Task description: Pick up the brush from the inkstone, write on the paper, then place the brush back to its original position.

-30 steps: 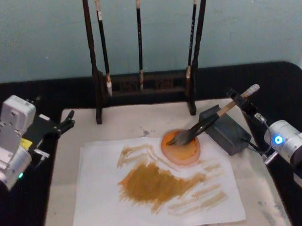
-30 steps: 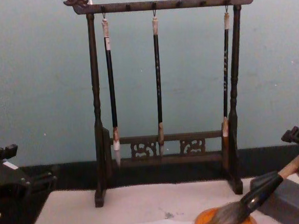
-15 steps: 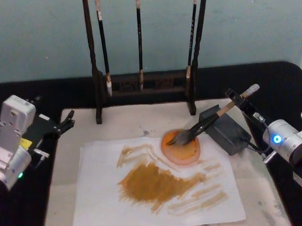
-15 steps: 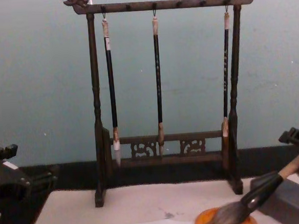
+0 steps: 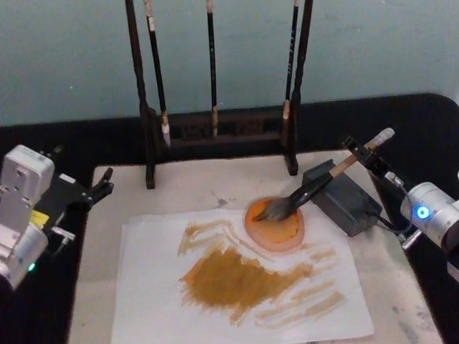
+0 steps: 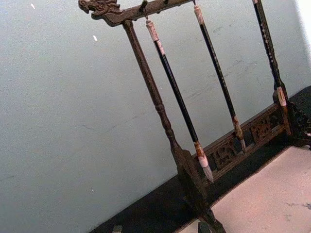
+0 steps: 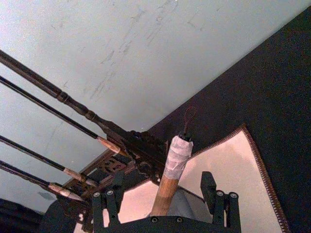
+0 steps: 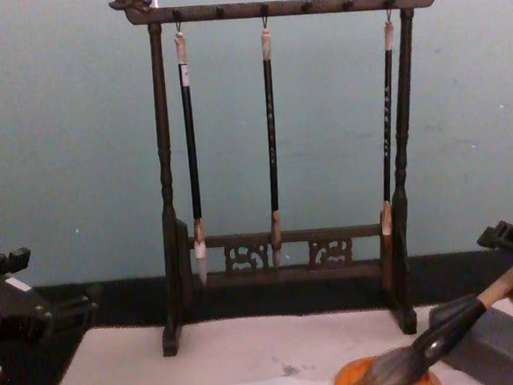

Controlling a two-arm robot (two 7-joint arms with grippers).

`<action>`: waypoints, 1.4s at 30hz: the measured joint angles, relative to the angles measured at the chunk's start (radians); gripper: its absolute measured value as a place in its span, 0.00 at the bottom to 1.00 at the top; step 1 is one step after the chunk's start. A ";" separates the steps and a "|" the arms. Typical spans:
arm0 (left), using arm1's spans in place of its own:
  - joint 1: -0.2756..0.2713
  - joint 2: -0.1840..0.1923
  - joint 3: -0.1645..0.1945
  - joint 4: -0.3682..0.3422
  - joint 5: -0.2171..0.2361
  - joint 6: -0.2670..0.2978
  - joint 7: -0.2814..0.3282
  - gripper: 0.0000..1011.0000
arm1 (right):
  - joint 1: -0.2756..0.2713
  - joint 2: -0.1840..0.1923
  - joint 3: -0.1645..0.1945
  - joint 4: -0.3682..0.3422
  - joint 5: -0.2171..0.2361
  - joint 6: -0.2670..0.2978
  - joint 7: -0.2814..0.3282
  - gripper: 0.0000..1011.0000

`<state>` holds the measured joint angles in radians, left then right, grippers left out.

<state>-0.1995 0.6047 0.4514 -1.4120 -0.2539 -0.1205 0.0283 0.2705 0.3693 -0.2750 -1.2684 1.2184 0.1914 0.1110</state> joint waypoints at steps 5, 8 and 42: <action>0.000 0.000 0.000 0.000 0.000 0.000 0.000 1.00 | 0.002 0.011 -0.013 0.003 0.004 -0.005 0.012 0.99; 0.000 0.000 0.000 0.000 0.000 0.000 0.000 1.00 | 0.005 0.018 -0.021 0.005 0.006 -0.007 0.020 0.99; 0.000 0.000 0.000 0.000 0.000 0.000 0.000 1.00 | 0.002 0.011 -0.013 0.002 0.004 -0.004 0.013 0.38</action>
<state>-0.1996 0.6047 0.4513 -1.4120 -0.2539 -0.1205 0.0283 0.2726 0.3804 -0.2877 -1.2661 1.2227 0.1876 0.1241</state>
